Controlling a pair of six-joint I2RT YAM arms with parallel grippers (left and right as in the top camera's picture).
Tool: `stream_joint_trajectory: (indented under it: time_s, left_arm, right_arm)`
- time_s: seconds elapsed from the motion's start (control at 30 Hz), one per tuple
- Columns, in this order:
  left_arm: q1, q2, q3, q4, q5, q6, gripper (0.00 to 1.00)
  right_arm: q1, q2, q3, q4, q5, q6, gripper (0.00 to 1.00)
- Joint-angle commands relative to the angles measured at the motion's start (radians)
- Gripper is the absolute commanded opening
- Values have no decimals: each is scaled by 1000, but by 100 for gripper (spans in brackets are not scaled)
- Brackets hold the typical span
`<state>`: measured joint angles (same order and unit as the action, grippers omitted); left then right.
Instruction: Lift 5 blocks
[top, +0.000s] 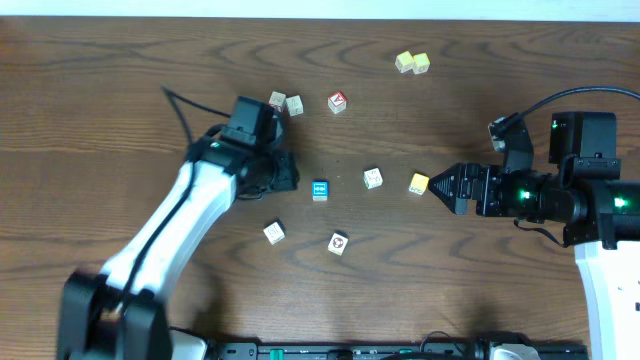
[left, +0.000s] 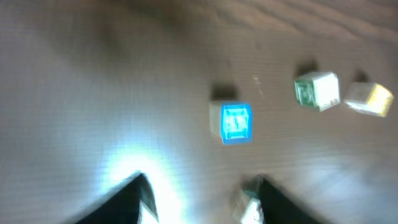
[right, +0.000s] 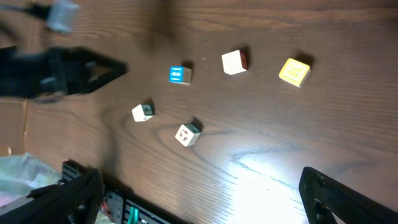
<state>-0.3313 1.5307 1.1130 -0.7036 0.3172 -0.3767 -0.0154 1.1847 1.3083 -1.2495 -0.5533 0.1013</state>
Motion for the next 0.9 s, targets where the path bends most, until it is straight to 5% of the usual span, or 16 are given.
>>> stream_joint_trajectory:
  time_s: [0.0, 0.13, 0.4, 0.87]
  left_arm:
    - [-9, -55, 8, -134, 11, -76, 75]
    - [-20, -47, -36, -265, -16, -179, 76]
    - [-26, -35, -218, -114, -202, -484, 76]
    - [-114, -34, -344, 119, -217, -606, 69]
  right_arm:
    - [-16, 2, 18, 0, 34, -14, 98]
    - [-16, 2, 18, 6, 42, -13, 98]
    - [-16, 24, 18, 19, 41, -13, 98]
    - [-16, 60, 18, 20, 41, -13, 98]
